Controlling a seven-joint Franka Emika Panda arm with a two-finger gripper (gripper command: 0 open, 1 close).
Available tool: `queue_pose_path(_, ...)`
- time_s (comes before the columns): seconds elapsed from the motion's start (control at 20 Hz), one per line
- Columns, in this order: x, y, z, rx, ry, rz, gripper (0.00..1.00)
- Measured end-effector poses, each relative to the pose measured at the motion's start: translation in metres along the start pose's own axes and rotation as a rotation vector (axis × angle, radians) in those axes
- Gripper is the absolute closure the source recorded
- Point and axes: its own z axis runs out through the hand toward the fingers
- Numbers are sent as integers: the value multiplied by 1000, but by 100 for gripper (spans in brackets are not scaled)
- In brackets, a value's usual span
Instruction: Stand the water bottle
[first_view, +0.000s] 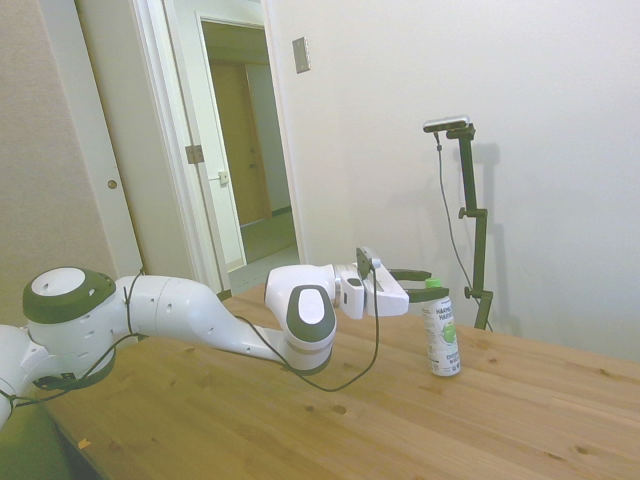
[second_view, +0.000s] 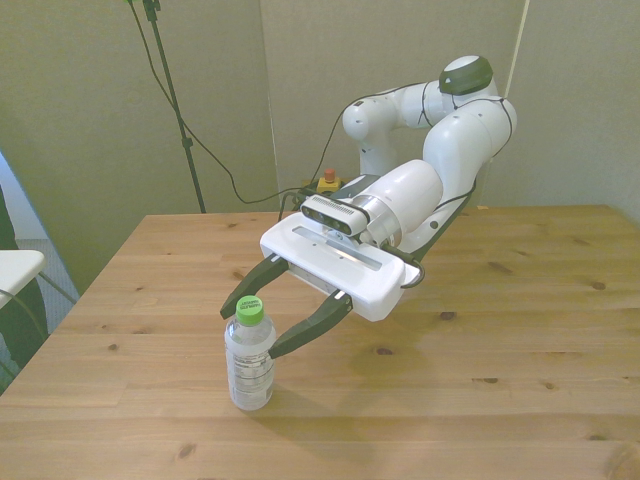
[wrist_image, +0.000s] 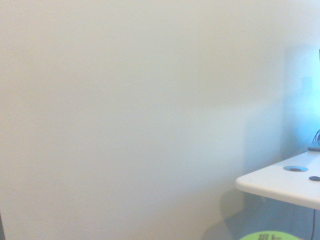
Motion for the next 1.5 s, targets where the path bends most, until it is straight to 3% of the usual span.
queue_pose_path(0.35, 11, -1, -9, 7, -6, 14, 0)
queue_pose_path(0.95, 47, -7, -51, 0, -53, 55, 0)
queue_pose_path(1.25, 57, -21, -94, -12, -142, 52, 0)
queue_pose_path(1.5, 82, -34, -131, -68, -246, 44, 0)
